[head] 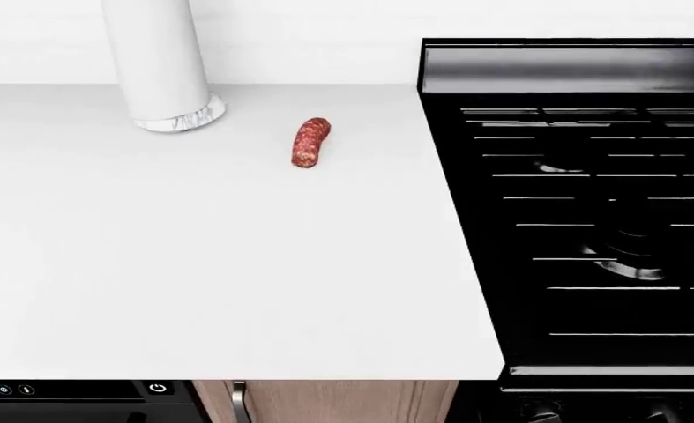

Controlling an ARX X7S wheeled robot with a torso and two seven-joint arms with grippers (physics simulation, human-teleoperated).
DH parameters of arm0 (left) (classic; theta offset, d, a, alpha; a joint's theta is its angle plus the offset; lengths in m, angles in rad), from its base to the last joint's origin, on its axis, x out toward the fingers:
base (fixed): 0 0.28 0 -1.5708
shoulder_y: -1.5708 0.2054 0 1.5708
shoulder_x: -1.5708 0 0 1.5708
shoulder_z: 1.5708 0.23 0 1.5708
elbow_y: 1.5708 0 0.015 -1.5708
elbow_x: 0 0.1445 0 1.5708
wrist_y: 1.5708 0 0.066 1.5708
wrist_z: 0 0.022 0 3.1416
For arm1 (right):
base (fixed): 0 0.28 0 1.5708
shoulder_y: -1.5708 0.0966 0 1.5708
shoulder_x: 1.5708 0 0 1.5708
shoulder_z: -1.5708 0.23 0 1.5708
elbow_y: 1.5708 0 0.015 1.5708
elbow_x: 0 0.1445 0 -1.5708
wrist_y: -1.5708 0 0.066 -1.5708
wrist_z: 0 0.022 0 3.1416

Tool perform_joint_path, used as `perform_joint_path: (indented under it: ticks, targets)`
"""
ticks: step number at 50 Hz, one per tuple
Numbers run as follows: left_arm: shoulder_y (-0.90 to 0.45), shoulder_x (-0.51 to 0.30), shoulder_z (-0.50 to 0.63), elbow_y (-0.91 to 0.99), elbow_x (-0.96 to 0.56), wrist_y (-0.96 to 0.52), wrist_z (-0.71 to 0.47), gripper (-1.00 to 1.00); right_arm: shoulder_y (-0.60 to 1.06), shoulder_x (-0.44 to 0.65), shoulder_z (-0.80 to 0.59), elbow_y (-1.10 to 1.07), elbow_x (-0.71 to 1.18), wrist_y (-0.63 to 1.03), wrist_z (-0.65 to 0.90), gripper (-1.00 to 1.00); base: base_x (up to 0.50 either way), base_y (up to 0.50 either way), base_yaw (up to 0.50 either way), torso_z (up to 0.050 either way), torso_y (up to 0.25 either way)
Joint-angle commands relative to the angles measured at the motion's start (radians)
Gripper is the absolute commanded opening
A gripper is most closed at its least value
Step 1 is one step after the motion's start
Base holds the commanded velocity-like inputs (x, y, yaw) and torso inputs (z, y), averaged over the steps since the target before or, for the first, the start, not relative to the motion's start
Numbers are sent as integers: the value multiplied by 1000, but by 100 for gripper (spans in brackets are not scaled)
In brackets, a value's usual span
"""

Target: Close the microwave door

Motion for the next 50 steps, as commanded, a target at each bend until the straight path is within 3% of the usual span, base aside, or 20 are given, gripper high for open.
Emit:
perform_joint_path:
  ticks: [1, 50]
  targets:
    - [3, -1, 4, 2, 1, 3, 2, 100, 45, -6, -40, 145, -78, -101, -90, 100, 0, 0, 0, 0, 0]
    - [17, -1, 18, 3, 22, 17, 17, 100, 48, 42, -52, 518, -227, -339, -219, 100, 0, 0, 0, 0, 0]
